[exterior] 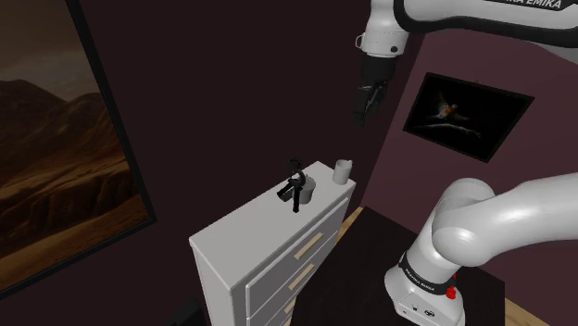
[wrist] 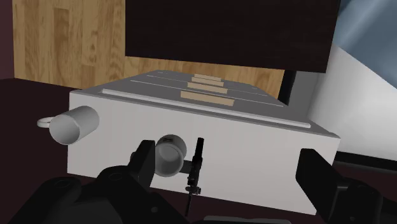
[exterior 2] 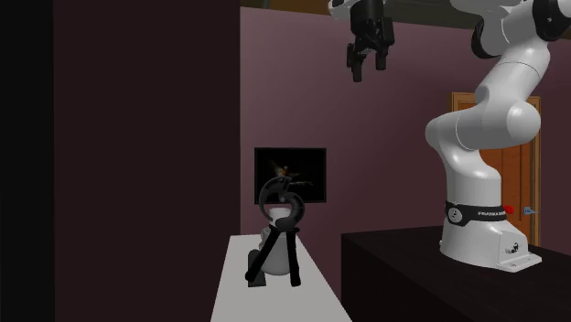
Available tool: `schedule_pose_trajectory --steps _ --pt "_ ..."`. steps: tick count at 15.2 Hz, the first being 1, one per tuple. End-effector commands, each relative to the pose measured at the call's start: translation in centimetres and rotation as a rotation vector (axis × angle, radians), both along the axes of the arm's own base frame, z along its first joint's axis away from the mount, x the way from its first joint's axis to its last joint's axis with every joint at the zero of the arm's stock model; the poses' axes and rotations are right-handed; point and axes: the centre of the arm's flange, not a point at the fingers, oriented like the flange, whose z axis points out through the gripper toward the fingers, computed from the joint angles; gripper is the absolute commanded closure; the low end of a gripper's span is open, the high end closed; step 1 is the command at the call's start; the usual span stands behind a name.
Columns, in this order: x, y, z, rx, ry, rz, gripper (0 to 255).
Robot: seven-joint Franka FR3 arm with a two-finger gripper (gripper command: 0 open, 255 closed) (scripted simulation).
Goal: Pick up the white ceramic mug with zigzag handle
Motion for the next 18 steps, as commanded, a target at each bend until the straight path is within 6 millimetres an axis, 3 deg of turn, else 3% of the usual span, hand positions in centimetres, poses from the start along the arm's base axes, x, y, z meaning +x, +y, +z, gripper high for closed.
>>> schedule_pose_trajectory --steps 1,18 --pt "0.0 0.0 0.0 0.000 0.000 0.000 0" --pt "10.2 -8.0 -18.5 0.040 -0.005 0.050 0"
